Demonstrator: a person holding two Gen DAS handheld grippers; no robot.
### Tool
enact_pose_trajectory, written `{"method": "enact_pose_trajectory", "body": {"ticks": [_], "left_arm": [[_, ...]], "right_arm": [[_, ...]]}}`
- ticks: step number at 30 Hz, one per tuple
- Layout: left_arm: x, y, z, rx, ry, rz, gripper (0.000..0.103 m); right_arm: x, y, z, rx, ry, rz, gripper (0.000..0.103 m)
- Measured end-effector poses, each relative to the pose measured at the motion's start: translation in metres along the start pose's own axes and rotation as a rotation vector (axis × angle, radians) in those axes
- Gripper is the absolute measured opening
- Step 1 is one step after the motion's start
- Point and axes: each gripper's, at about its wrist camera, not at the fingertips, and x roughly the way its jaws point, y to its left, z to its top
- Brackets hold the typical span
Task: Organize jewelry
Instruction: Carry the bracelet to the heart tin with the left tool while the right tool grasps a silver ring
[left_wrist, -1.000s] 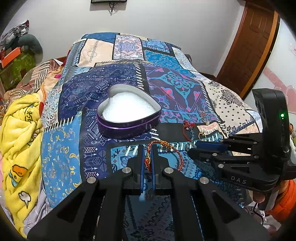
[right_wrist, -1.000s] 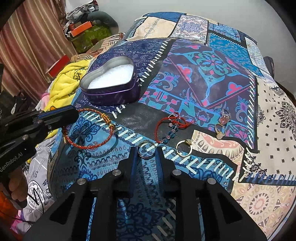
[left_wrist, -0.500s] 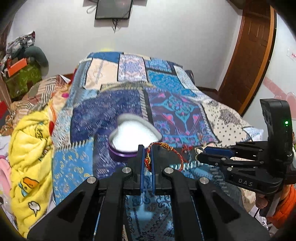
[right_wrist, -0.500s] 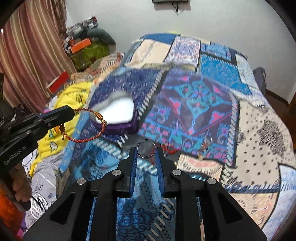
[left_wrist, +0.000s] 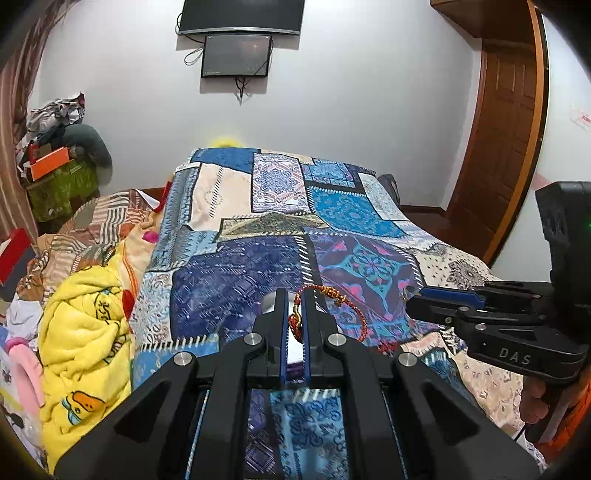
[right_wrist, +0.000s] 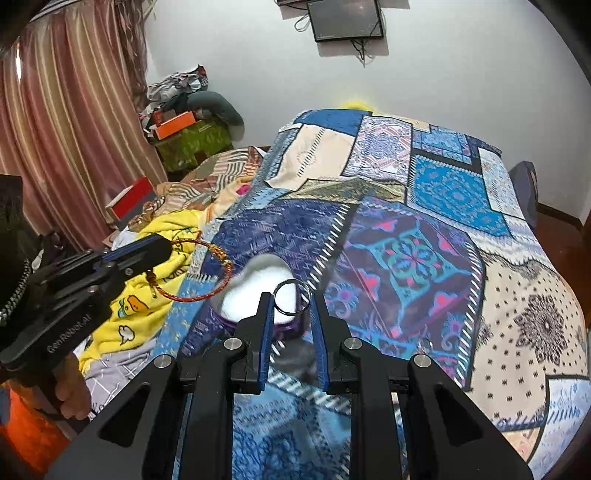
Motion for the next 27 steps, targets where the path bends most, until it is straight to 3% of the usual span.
{"method": "enact_pose_trajectory", "body": {"ticks": [7,16,27], "left_arm": [[0.017,0.013,0.003,0.001,0.016,0.014,0.005],[0.050,0.020,-0.004,0.033,0.080,0.029,0.005],[0.080,0.027,-0.016,0.040,0.144,0.026,0.005]], "right_arm": [[0.021,0.010,0.005,-0.024,0.024,0.030,0.018],[0.063,0.007,-0.002,-0.027,0.130,0.060,0.018],[0.081,0.009,-0.003,-0.042,0.177,0.071,0.018]]}}
